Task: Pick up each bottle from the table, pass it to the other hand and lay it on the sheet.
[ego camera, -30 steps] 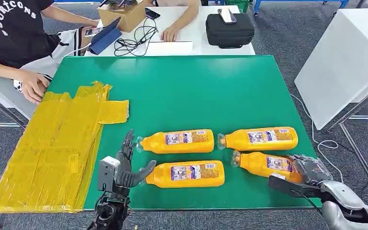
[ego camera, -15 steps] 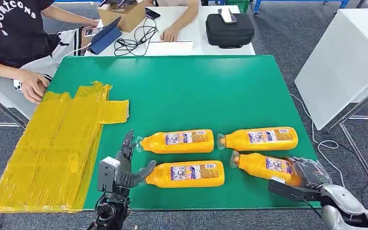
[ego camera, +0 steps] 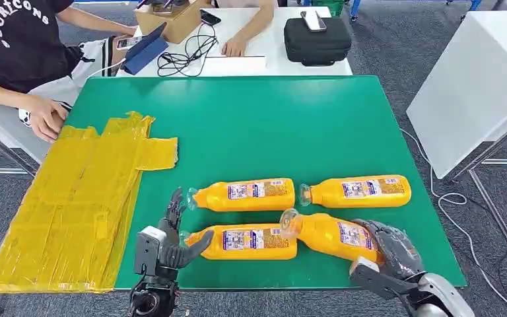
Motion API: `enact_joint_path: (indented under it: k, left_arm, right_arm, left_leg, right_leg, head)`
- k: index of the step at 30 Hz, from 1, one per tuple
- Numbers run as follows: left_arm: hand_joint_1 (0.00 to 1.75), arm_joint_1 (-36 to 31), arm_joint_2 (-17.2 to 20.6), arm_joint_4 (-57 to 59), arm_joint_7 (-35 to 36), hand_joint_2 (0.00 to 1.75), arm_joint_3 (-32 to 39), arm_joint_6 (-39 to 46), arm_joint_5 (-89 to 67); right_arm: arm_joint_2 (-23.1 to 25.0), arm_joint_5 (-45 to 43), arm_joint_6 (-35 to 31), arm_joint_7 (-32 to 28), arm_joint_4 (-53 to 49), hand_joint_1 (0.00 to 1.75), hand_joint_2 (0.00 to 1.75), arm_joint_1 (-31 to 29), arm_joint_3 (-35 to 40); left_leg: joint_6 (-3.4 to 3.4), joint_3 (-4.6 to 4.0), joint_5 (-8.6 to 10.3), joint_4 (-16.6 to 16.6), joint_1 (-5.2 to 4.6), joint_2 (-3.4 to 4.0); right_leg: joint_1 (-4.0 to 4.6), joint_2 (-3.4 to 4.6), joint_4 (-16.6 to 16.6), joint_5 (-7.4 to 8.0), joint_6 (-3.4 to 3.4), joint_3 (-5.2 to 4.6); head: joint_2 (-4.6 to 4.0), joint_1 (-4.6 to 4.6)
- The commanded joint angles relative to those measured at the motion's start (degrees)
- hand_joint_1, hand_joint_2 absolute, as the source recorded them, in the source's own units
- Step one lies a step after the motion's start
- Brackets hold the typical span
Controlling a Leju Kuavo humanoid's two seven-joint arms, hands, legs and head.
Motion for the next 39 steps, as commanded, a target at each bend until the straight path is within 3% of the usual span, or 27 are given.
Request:
enact_joint_path:
  k: [1,19,29,32,33,35,39]
  left_arm:
    - [0.0,0.3,0.9,-0.3,0.4,1.75,-0.4,0.0,-0.2]
    - [0.0,0.3,0.9,-0.3,0.4,1.75,-0.4,0.0,-0.2]
    - [0.0,-0.2,-0.4,1.0,2.5,1.75,1.5,0.6,-1.2]
    - [0.0,-0.5,0.1,1.0,2.9,1.75,0.1,0.6,-2.4]
    - [0.0,-5.9,3.9,-6.0,-1.9,1.75,-6.0,-3.8,-4.9]
    - [0.0,-11.7,4.5,-14.3,9.9,1.75,-7.4,-7.6,-3.8]
    - [0.0,-13.1,4.2,-14.8,12.0,1.75,-9.5,-8.5,-3.9]
  right_arm:
    - [4.2,-0.1,-0.3,0.4,-2.8,1.75,1.75,0.7,-2.3]
    - [4.2,-0.1,-0.3,0.4,-2.8,1.75,1.75,0.7,-2.3]
    - [12.8,0.5,-6.6,4.8,-6.7,1.75,1.75,-0.3,-6.8]
    - [16.0,-7.8,-9.1,-0.6,-3.2,1.75,1.75,-1.6,-7.6]
    - [23.5,-23.9,-4.5,-15.6,3.4,1.75,1.75,-8.2,-8.4]
    - [26.1,-24.1,-11.9,-18.0,13.0,1.75,1.75,-16.3,-2.1]
    - [24.0,-27.6,-15.7,-17.3,11.0,1.75,1.75,-16.5,2.8]
  left_leg:
    - [-0.08,0.17,-0.12,0.0,0.07,0.07]
    - [-0.09,0.18,-0.13,0.0,0.02,0.08]
    - [-0.14,0.21,-0.18,0.0,0.07,0.22]
    - [-0.1,0.13,-0.09,0.0,0.03,0.12]
    - [-0.1,0.13,-0.08,0.0,0.03,0.14]
    - [-0.15,-0.03,-0.04,0.1,0.1,0.28]
    - [-0.32,-0.2,0.13,0.1,0.28,0.48]
  right_leg:
    - [0.07,-0.01,-0.1,-0.07,0.04,0.22]
    - [0.03,-0.02,-0.1,-0.08,0.03,0.21]
    - [0.08,0.11,-0.1,-0.08,0.01,0.23]
    - [0.04,0.04,-0.1,-0.03,0.01,0.14]
    - [0.04,0.05,-0.1,-0.02,0.01,0.14]
    - [0.12,0.2,0.0,0.07,-0.03,-0.06]
    - [0.28,0.4,0.1,0.21,-0.03,-0.29]
  head:
    - [0.0,0.02]
    - [0.0,0.02]
    - [0.0,0.02]
    - [0.0,0.02]
    - [0.0,0.02]
    - [0.0,0.02]
    - [0.0,-0.02]
